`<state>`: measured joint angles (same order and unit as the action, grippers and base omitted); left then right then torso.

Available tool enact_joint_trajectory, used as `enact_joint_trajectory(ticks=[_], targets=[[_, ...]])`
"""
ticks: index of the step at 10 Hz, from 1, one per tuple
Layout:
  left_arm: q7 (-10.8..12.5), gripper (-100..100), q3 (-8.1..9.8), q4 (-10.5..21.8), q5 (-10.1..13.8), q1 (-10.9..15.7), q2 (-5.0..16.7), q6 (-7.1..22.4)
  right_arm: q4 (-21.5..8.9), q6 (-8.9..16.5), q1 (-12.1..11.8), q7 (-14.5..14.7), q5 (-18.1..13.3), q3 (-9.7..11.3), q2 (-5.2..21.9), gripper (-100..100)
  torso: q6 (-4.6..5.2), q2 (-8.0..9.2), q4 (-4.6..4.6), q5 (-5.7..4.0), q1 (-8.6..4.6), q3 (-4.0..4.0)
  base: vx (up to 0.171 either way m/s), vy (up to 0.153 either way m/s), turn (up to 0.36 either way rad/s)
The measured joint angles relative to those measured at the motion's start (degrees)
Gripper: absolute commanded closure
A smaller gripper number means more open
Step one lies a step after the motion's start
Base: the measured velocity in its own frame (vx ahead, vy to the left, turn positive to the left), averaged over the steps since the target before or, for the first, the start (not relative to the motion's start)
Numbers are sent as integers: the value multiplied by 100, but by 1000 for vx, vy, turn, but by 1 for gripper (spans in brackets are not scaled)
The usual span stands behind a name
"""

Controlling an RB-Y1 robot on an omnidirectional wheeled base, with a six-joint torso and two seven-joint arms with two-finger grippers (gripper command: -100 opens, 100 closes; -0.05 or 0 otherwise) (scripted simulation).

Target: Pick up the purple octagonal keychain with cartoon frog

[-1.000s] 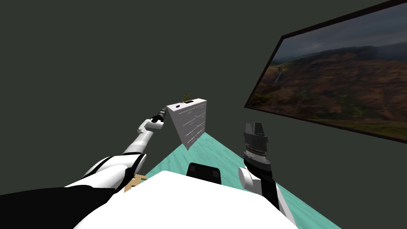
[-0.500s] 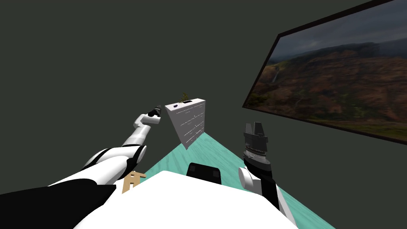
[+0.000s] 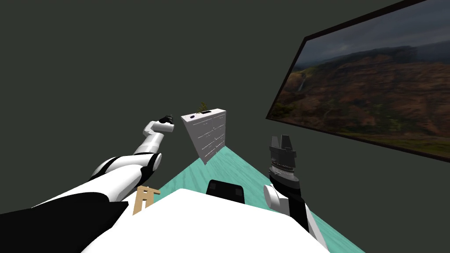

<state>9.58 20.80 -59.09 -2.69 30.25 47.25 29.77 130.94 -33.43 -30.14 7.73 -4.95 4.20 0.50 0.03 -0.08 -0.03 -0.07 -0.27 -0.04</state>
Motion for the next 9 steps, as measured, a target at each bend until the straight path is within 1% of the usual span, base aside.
enact_joint_trajectory(ticks=[1,2,3,4,6,7,8,9], targets=[[52,-100,46,166,26,172,104,146,0,0,0,0,0,0,0,0,-1,-4,0,0,-3,-2,19,-80,25],[101,-100,77,264,29,280,153,279,0,0,0,0,0,0,0,0,0,-6,-2,0,-3,-4,18,-110,16],[188,-100,140,327,13,426,219,493,0,0,0,0,0,0,0,0,0,-7,-1,-2,-14,-4,20,-111,15],[243,-100,167,458,22,556,273,634,0,0,0,0,0,0,0,0,0,-8,-2,-3,-15,-5,16,-130,5],[359,-100,244,777,71,844,424,875,0,0,0,0,0,0,0,0,1,-4,-1,-3,-14,-3,17,-107,3],[420,-100,277,989,90,1044,517,1011,0,0,0,0,0,0,0,0,1,-9,-2,-3,-17,-5,31,-80,5],[474,-100,301,1105,97,1168,555,1125,0,0,0,0,0,0,0,0,1,-11,-3,-1,-6,-7,30,-80,-19],[547,-100,342,1305,118,1347,629,1251,0,0,0,0,0,0,0,0,1,-12,-3,0,-5,-7,29,-75,-5]])
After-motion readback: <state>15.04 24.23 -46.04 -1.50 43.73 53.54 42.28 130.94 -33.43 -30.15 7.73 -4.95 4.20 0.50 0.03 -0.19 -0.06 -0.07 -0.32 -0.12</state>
